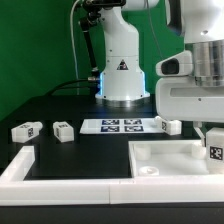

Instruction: Assemble square table

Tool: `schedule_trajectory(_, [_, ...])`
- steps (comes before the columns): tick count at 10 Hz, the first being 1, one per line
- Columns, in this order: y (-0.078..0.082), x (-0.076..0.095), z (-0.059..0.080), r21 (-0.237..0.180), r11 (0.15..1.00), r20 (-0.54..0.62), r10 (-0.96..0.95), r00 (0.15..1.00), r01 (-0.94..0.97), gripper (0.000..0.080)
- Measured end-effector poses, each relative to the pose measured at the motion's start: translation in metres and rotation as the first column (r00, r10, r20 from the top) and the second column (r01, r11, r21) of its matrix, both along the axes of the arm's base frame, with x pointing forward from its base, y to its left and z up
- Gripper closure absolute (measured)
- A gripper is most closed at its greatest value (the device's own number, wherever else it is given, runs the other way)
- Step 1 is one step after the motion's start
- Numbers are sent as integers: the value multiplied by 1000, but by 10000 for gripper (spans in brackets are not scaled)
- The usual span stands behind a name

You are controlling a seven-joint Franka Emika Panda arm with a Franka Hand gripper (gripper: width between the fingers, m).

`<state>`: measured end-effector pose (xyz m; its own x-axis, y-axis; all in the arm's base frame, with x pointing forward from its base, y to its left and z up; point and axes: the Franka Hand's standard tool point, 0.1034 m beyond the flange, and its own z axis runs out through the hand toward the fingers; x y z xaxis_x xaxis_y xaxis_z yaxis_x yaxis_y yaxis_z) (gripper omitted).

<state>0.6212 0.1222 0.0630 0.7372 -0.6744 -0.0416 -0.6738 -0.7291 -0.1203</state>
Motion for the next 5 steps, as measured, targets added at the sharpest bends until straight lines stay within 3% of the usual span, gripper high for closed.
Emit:
schedule_trajectory(3, [3, 3, 0, 48, 918, -87, -389, 917, 394, 506])
schedule_trajectory(4, [5, 3, -1, 61, 858, -116, -502, 857, 510, 506])
schedule_trajectory(5, [9, 5, -1, 75, 725, -169, -667, 726, 684, 506])
